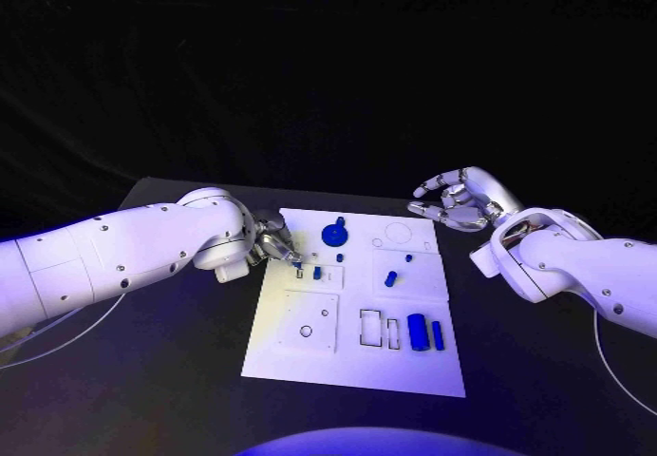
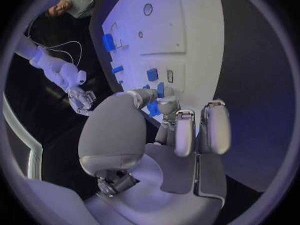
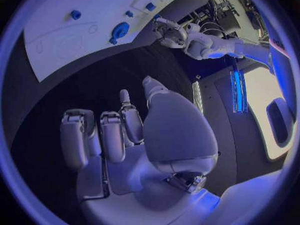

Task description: Assemble the parts on the task board

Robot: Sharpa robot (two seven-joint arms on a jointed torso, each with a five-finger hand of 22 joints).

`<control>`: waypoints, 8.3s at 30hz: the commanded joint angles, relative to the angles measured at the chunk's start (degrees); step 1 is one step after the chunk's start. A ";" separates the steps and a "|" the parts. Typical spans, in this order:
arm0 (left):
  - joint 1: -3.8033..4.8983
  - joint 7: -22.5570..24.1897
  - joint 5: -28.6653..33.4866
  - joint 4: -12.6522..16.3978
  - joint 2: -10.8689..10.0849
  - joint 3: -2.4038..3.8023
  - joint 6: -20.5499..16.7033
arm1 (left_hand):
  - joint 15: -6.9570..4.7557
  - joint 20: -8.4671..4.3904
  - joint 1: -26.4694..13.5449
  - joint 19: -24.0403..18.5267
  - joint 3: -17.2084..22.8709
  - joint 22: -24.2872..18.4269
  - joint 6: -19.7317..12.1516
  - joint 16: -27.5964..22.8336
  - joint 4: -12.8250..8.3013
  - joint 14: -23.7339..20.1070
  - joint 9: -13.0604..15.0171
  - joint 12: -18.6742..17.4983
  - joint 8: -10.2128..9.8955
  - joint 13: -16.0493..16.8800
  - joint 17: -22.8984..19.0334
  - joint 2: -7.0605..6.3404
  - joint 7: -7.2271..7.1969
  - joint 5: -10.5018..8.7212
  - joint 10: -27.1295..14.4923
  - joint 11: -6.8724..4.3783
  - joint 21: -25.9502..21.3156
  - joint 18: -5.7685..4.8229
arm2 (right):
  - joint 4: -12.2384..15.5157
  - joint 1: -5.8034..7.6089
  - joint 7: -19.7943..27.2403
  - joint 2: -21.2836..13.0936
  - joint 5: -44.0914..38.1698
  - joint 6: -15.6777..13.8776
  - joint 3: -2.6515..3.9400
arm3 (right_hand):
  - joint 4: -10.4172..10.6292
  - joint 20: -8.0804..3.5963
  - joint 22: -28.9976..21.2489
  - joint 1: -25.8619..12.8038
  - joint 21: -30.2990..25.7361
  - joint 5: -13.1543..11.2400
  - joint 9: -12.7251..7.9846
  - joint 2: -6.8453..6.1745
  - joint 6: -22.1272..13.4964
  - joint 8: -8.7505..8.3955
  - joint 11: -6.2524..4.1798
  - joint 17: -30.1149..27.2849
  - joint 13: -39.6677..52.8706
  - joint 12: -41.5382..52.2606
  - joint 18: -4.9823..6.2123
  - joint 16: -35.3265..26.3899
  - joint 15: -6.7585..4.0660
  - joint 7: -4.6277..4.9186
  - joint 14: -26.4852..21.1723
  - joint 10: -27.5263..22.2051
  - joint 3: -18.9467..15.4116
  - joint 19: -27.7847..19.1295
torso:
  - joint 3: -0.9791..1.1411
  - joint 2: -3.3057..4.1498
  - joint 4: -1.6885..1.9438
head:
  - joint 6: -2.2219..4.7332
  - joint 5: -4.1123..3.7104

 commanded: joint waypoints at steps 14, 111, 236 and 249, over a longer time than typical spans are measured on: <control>-0.75 -0.62 -7.00 0.39 1.30 -0.34 2.97 | -0.42 -0.13 -1.10 0.30 10.30 -0.10 0.50 0.27 -9.52 5.36 1.86 0.40 0.76 0.29 12.34 -0.25 -0.83 0.36 0.43 -0.11 0.22 -0.81 | 0.02 -0.12 0.40 0.14 -0.11 0.90 -0.01 | -0.07 -0.14 10.92 -0.43 -0.23 0.37 0.09 0.14 0.33 0.26 -0.11 6.04 3.01 -0.37 0.35 -0.15 -0.41 -0.13 3.86 -0.48 -0.35 2.22 | 0.01 0.09 -0.04 | -0.15 -0.19; -1.09 -1.70 -10.83 -2.59 3.83 -0.40 6.58 | -1.35 -1.05 -12.10 1.28 -3.90 1.70 3.66 1.52 -1.65 6.05 -3.52 3.15 3.80 3.50 15.05 -1.96 -2.49 -0.48 3.11 -1.30 0.80 -1.19 | -0.19 -0.23 0.77 0.15 -0.19 -0.49 -0.01 | 0.08 -0.23 10.78 -1.78 -0.48 0.77 0.16 0.83 0.46 0.50 -0.20 5.95 2.97 -0.40 0.40 -0.26 -0.51 -0.24 3.83 -0.46 -0.79 2.11 | 0.02 0.06 -0.10 | -0.70 -0.41; -5.64 25.97 -35.90 -13.21 14.89 -0.35 -9.26 | 5.35 5.02 12.56 -13.85 -2.24 -18.21 1.88 -7.53 -12.10 -6.66 -27.91 -37.15 -15.57 -42.80 -19.02 -1.27 5.23 -6.08 -16.53 6.63 -12.02 3.33 | -0.16 -0.84 1.37 0.79 -0.58 0.03 -0.01 | -0.24 -0.40 8.33 -1.17 -4.25 3.52 0.21 1.29 -0.04 0.79 -0.32 2.96 -2.66 -6.29 1.35 -1.81 -0.66 -0.29 3.08 -5.02 -0.81 -0.04 | 0.05 0.01 -0.16 | 0.28 -2.03; -5.72 28.73 -33.62 -12.32 14.07 -0.31 -15.21 | 4.99 4.89 12.71 -11.71 -1.60 -15.18 3.55 -7.01 -13.51 -5.19 -27.99 -37.62 -16.14 -42.97 -18.26 -0.68 5.01 -6.33 -14.20 6.21 -9.78 2.76 | -0.30 -0.85 1.54 0.88 -0.58 -0.18 -0.01 | -0.24 -0.40 8.33 -1.17 -4.25 3.52 0.21 1.29 -0.04 0.79 -0.32 2.96 -2.66 -6.29 1.35 -1.81 -0.66 -0.29 3.08 -5.02 -0.81 -0.04 | 0.00 -0.08 -0.06 | 0.54 -2.13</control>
